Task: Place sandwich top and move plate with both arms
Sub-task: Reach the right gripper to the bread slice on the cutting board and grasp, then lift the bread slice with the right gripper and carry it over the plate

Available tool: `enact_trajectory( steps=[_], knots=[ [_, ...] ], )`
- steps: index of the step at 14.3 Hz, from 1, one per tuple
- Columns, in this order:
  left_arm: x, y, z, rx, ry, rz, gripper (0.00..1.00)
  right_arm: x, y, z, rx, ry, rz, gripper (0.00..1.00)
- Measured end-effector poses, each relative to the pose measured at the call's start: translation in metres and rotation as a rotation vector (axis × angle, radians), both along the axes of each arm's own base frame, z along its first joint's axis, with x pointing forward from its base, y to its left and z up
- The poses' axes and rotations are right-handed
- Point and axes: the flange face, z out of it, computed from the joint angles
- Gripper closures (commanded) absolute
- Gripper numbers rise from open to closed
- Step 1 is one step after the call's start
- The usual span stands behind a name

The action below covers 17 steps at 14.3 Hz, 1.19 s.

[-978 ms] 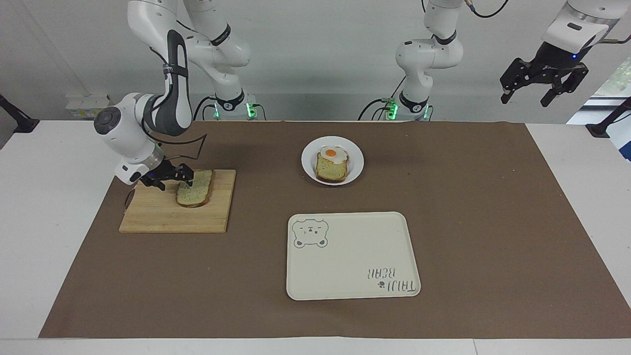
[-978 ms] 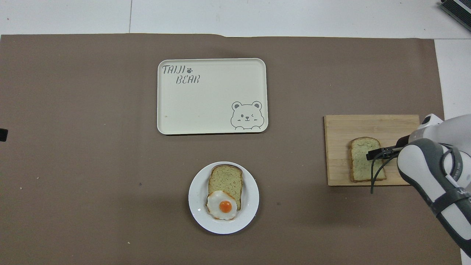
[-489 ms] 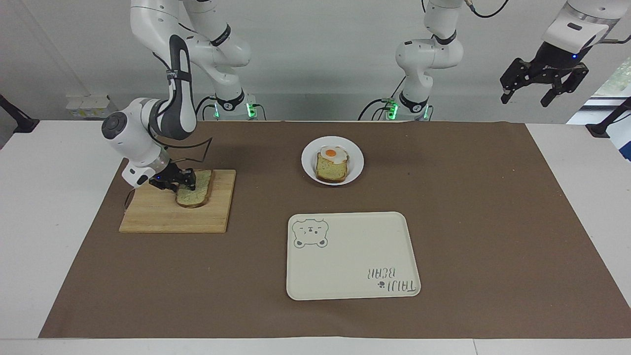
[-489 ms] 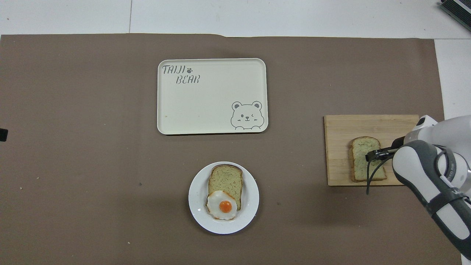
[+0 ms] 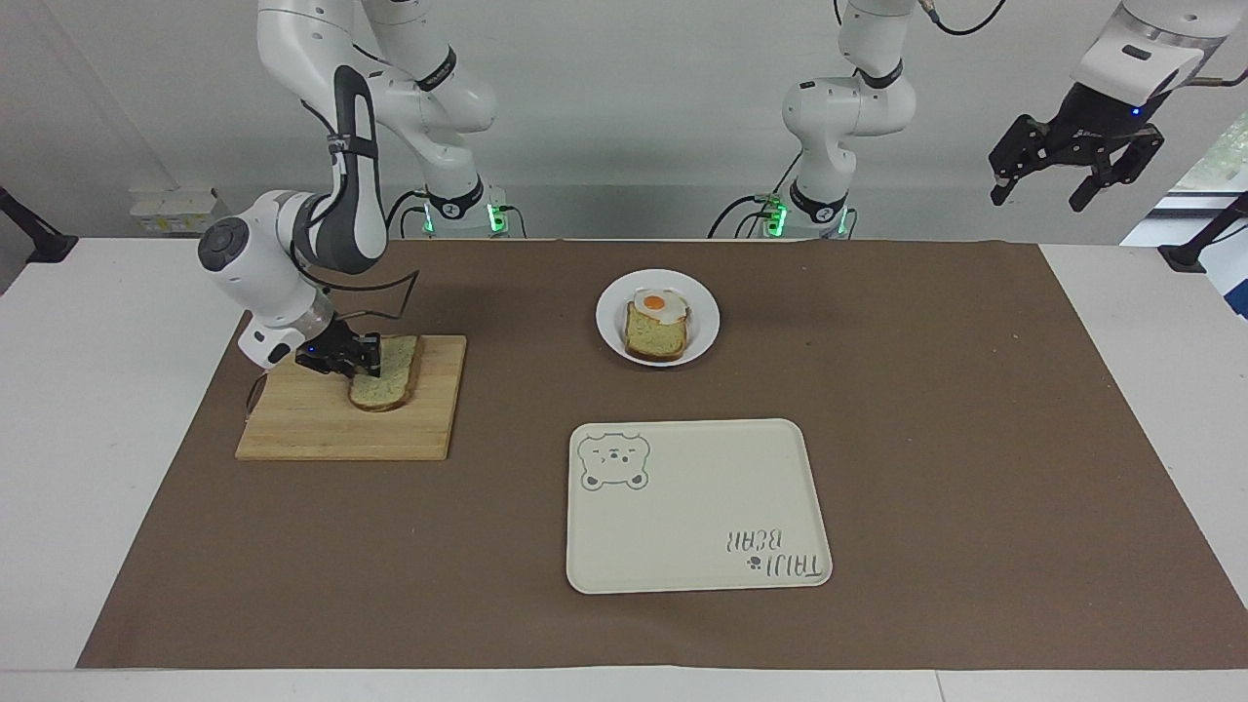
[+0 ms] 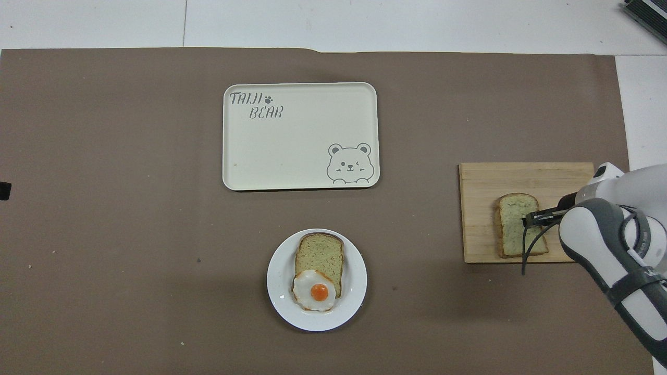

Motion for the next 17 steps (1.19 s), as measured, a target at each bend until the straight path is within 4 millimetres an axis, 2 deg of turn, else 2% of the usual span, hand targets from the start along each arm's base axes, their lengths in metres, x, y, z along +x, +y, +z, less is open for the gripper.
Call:
enact_trajectory(
  steps=[6, 9, 13, 17],
  knots=[
    [0.000, 0.000, 0.000, 0.000, 0.000, 0.000, 0.00, 0.001, -0.003, 0.001, -0.002, -0.004, -0.006, 1.00],
    [0.000, 0.000, 0.000, 0.000, 0.000, 0.000, 0.00, 0.010, -0.002, 0.014, 0.001, -0.011, 0.003, 1.00],
    [0.000, 0.000, 0.000, 0.000, 0.000, 0.000, 0.00, 0.027, -0.002, 0.050, 0.018, 0.008, 0.019, 1.00],
    [0.000, 0.000, 0.000, 0.000, 0.000, 0.000, 0.00, 0.037, 0.000, 0.102, 0.042, 0.044, 0.041, 1.00]
  ],
)
